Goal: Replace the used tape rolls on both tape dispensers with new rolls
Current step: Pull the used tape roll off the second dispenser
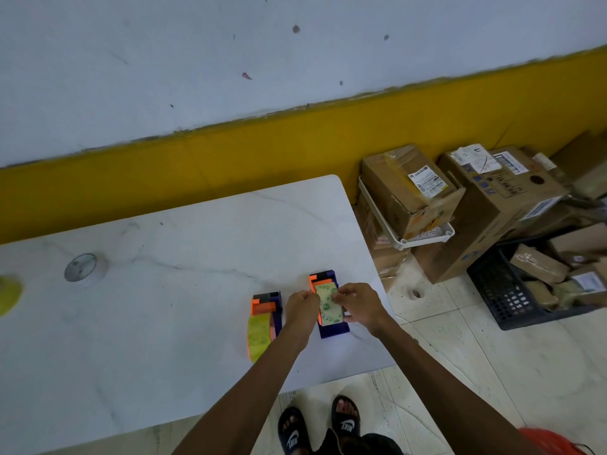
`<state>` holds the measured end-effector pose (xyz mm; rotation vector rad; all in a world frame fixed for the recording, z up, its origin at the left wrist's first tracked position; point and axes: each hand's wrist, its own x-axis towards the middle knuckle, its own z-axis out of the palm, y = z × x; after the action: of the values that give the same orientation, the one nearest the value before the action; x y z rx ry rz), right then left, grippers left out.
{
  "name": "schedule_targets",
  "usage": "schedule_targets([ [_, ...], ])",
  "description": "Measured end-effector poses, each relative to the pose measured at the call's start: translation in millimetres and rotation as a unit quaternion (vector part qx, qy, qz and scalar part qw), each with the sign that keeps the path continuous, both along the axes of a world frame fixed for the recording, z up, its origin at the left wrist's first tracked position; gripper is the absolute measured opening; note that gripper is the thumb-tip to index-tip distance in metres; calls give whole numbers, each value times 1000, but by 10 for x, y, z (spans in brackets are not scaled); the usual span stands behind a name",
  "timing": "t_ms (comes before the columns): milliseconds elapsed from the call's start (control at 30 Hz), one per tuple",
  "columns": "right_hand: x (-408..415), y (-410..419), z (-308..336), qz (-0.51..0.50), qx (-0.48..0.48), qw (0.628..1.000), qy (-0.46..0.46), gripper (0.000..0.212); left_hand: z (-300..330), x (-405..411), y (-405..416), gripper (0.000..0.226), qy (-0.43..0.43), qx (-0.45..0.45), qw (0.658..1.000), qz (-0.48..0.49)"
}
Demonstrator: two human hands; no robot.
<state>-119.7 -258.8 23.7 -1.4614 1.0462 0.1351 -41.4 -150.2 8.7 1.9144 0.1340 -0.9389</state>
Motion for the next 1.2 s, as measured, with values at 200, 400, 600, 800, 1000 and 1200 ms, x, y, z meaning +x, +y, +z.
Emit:
schedule_targets([
  [200,-15,0,-20,17,-10,1000,5,23,67,-26,-9,16,16,-6,1000,6],
  [400,-102,-122,62,-4,5,1000,-8,7,87,-32,7,8,4,9,1000,-9],
  [600,-421,-437,164,-34,-39,999,14,14,156,-30,3,21,9,15,1000,4],
  [800,-605,-665,162,-72,-29,997,7,10,130,-75,3,13,-4,24,1000,-13],
  [1000,-616,-699,203,-63,-28,998,-6,10,145,-135,63,13,-30,25,999,-37],
  [1200,-588,-695,222,-52,-24,998,-13,10,109,-260,156,23,-78,69,993,-61],
])
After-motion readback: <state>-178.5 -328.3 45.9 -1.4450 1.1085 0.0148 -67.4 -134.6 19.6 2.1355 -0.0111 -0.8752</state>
